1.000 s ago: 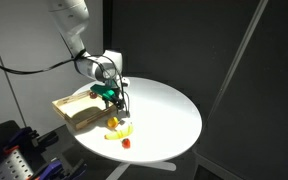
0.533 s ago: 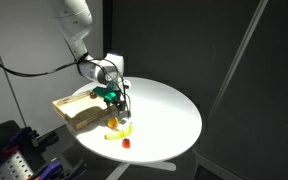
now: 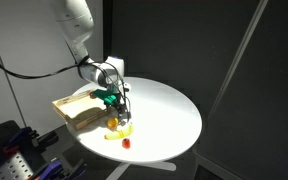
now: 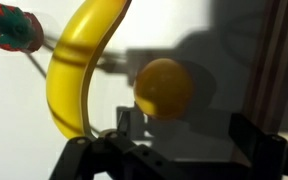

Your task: Pick up the yellow lemon toy and put it in the tray

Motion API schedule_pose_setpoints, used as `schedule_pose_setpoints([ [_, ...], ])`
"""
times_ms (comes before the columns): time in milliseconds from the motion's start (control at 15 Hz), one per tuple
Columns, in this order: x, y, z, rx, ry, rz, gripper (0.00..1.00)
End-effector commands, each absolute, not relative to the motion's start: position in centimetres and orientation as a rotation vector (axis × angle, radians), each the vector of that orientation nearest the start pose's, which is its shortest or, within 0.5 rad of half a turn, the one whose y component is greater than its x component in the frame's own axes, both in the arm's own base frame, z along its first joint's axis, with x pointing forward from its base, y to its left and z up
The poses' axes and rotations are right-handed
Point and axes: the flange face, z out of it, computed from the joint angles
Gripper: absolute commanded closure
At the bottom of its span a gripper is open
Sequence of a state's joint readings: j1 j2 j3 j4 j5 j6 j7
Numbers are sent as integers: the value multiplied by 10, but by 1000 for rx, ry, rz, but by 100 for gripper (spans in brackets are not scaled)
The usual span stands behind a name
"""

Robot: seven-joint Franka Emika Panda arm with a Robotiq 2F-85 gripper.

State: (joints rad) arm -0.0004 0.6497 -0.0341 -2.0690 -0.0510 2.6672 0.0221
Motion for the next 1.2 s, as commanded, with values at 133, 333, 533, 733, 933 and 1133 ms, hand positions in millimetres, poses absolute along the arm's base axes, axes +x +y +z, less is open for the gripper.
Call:
schedule_pose_setpoints([
  [133,576,-26,95,-3189,9,104,0],
  [333,576,-27,89,-3190,9,116,0],
  [533,576,-28,85,-3189,10,123,0],
  [733,577,-28,83,-3190,10,125,0],
  [933,578,-28,83,-3190,9,124,28],
  [1133,579,-28,84,-3193,12,134,51],
])
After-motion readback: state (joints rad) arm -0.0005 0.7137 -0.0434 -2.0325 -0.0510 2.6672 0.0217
